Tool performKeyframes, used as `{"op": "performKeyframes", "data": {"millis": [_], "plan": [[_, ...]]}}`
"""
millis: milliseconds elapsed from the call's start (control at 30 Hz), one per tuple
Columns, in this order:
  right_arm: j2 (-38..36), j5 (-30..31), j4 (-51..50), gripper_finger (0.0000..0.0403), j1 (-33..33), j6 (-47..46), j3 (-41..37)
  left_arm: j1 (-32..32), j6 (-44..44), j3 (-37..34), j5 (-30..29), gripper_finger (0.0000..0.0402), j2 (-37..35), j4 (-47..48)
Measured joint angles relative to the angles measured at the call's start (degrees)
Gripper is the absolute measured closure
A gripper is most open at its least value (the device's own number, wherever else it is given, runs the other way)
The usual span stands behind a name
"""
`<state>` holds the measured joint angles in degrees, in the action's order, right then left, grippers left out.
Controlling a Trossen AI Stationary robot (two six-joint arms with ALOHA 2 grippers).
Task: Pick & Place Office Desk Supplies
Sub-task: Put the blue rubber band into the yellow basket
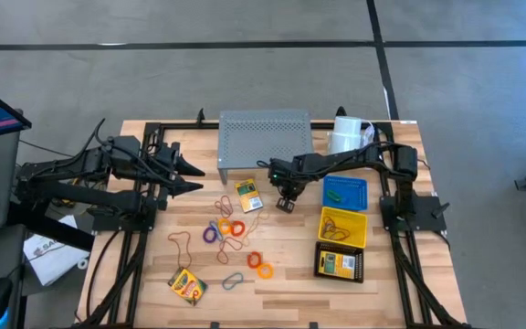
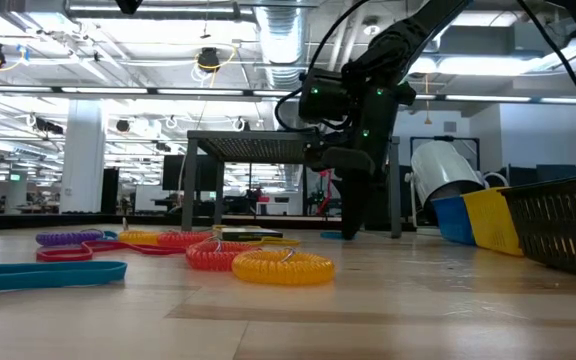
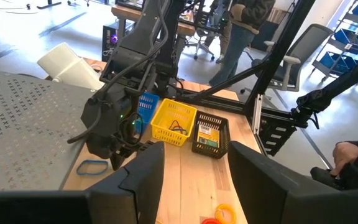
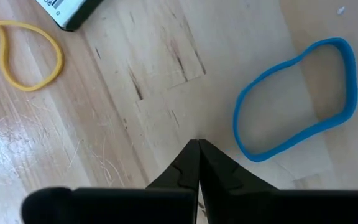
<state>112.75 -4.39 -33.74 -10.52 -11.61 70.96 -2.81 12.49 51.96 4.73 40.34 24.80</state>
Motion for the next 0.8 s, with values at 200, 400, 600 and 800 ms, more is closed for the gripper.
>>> {"op": "performKeyframes", "data": {"millis": [200,400,600,800], "plan": [[0.0,-3.25,-1.01,0.0402,2.27,2.4,0.0,0.0,-0.02,0.0,0.0,0.0229,0.0,0.02],[0.0,-1.6,-1.13,0.0403,4.04,1.69,0.0,0.0,-0.02,0.0,0.0,0.0229,0.0,0.02],[0.0,-0.95,-0.62,0.0386,3.85,2.89,-0.04,0.0,-0.02,0.0,0.0,0.0229,0.02,0.02],[0.15,-0.16,-0.54,0.032,4.25,5.42,0.82,0.0,-0.02,0.0,0.0,0.0229,0.0,0.02]]}}
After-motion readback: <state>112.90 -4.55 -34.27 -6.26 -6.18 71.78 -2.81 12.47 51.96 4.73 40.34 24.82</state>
